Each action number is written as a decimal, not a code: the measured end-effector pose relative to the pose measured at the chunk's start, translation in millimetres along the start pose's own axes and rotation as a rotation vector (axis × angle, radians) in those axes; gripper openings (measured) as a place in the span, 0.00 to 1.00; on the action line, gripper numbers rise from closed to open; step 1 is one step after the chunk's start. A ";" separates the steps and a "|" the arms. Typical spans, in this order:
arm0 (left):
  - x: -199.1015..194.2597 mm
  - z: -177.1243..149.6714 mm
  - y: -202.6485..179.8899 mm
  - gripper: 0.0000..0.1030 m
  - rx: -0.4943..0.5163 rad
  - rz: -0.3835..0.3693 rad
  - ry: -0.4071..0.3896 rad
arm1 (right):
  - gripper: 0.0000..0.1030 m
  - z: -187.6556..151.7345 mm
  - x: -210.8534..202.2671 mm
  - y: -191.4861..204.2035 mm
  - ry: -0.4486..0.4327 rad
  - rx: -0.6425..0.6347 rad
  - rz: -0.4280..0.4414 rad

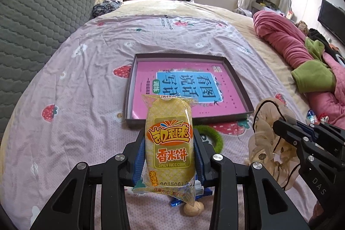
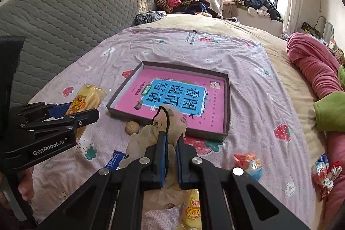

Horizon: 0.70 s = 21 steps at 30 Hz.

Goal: Organize objects
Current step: 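Carry the rice-cake packet and mesh sponge over the tray with both tools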

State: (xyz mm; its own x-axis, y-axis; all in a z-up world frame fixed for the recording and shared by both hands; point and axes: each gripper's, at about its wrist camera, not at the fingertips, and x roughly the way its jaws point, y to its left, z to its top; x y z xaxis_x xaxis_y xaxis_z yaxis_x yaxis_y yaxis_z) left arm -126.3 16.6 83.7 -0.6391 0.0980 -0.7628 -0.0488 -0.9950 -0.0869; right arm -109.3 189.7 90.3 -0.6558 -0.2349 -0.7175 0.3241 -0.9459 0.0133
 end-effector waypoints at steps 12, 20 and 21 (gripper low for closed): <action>3.7 26.1 0.5 0.39 0.001 0.012 -0.012 | 0.08 27.7 -2.3 -4.2 -0.032 -0.016 -0.007; 14.9 45.5 2.9 0.39 -0.004 0.014 -0.019 | 0.08 44.6 6.6 -10.4 -0.046 -0.009 -0.009; 16.8 48.1 3.0 0.39 -0.001 0.014 -0.019 | 0.08 45.9 7.3 -10.9 -0.047 -0.007 -0.008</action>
State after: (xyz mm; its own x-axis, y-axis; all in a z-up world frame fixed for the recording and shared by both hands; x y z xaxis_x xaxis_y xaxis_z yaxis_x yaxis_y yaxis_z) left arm -174.1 14.4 101.5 -0.6541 0.0839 -0.7517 -0.0388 -0.9962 -0.0774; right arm -148.9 188.0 116.9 -0.6899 -0.2377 -0.6838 0.3235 -0.9462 0.0025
